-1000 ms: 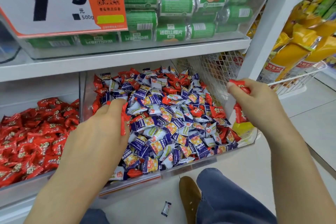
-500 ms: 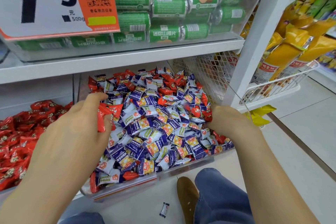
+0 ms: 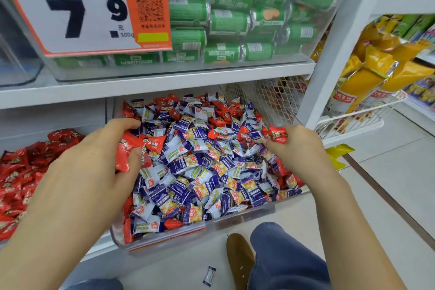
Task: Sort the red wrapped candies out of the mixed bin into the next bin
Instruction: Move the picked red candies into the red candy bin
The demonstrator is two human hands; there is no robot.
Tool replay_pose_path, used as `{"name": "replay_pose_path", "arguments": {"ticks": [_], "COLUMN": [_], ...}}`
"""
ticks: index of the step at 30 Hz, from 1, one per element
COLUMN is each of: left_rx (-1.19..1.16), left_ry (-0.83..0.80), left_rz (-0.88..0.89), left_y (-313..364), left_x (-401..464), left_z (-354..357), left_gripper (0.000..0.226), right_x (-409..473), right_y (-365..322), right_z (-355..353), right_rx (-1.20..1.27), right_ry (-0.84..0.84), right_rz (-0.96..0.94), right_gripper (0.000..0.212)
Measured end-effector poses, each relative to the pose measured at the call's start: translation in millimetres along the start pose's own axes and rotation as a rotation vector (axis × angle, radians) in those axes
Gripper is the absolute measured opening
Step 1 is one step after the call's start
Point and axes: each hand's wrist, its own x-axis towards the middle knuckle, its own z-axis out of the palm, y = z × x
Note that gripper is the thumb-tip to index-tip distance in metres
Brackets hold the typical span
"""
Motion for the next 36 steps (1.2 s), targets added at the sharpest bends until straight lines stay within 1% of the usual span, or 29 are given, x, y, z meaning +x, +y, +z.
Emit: {"name": "replay_pose_path", "arguments": {"ticks": [1, 2, 3, 4, 5, 6, 8, 10, 13, 14, 17, 20, 22, 24, 25, 26, 28, 29, 30, 34, 36], "left_rx": [0.035, 0.031, -0.012, 0.004, 0.062, 0.141, 0.284, 0.324, 0.244, 0.241, 0.226, 0.166, 0.118, 0.086, 0.069, 0.040, -0.062, -0.109, -0.132, 0.000, 0.047], "left_ry": [0.022, 0.001, 0.008, 0.038, 0.087, 0.124, 0.115, 0.139, 0.232, 0.216, 0.203, 0.220, 0.209, 0.185, 0.165, 0.142, 0.117, 0.118, 0.132, 0.208, 0.223], "left_rz": [0.078, 0.084, 0.057, 0.041, 0.089, 0.148, 0.221, 0.258, 0.138, 0.085, -0.027, -0.123, -0.194, -0.260, -0.280, -0.295, -0.329, -0.359, -0.385, -0.401, -0.374], "left_y": [2, 6, 8, 1, -4, -8, -25, -39, -57, -63, -84, -106, -124, -139, -144, -147, -150, -150, -151, -159, -158], "left_x": [-9, -18, -21, -17, -17, -15, -18, -19, -15, -15, -12, -7, -5, -5, -6, -6, -6, -7, -8, -10, -8], "left_z": [-5, -12, -16, -18, -21, -26, -36, -44, -60, -66, -86, -103, -108, -110, -112, -115, -123, -128, -132, -147, -149], "left_gripper": [0.056, 0.064, 0.070, 0.072, 0.068, 0.060, 0.042, 0.034, 0.020, 0.016, 0.020, 0.020, 0.021, 0.026, 0.032, 0.042, 0.062, 0.066, 0.065, 0.052, 0.051], "right_x": [-1, -4, -7, -10, -12, -14, -16, -18, -26, -31, -47, -61, -70, -78, -80, -82, -84, -84, -84, -84, -87], "right_y": [-4, -9, -15, -22, -30, -38, -55, -72, -102, -114, -152, -190, -215, -237, -248, -256, -265, -266, -266, -257, -252], "right_z": [-4, -7, -9, -11, -12, -12, -10, -7, -2, 0, 11, 32, 46, 60, 68, 76, 92, 98, 102, 93, 79], "right_rx": [0.067, 0.123, 0.168, 0.203, 0.232, 0.263, 0.347, 0.447, 0.595, 0.637, 0.691, 0.668, 0.572, 0.466, 0.382, 0.267, 0.067, 0.014, -0.013, 0.074, 0.099], "right_ry": [0.010, 0.021, 0.034, 0.049, 0.060, 0.068, 0.051, 0.031, -0.012, -0.042, -0.149, -0.177, -0.133, -0.073, -0.056, -0.065, -0.171, -0.233, -0.275, -0.313, -0.318], "right_rz": [-0.007, -0.017, -0.026, -0.028, -0.029, -0.037, -0.070, -0.105, -0.186, -0.225, -0.331, -0.375, -0.429, -0.512, -0.560, -0.614, -0.720, -0.756, -0.776, -0.804, -0.816], "right_gripper": [0.037, 0.038, 0.040, 0.043, 0.045, 0.046, 0.045, 0.043, 0.041, 0.041, 0.041, 0.037, 0.030, 0.024, 0.032, 0.045, 0.073, 0.080, 0.081, 0.056, 0.049]}}
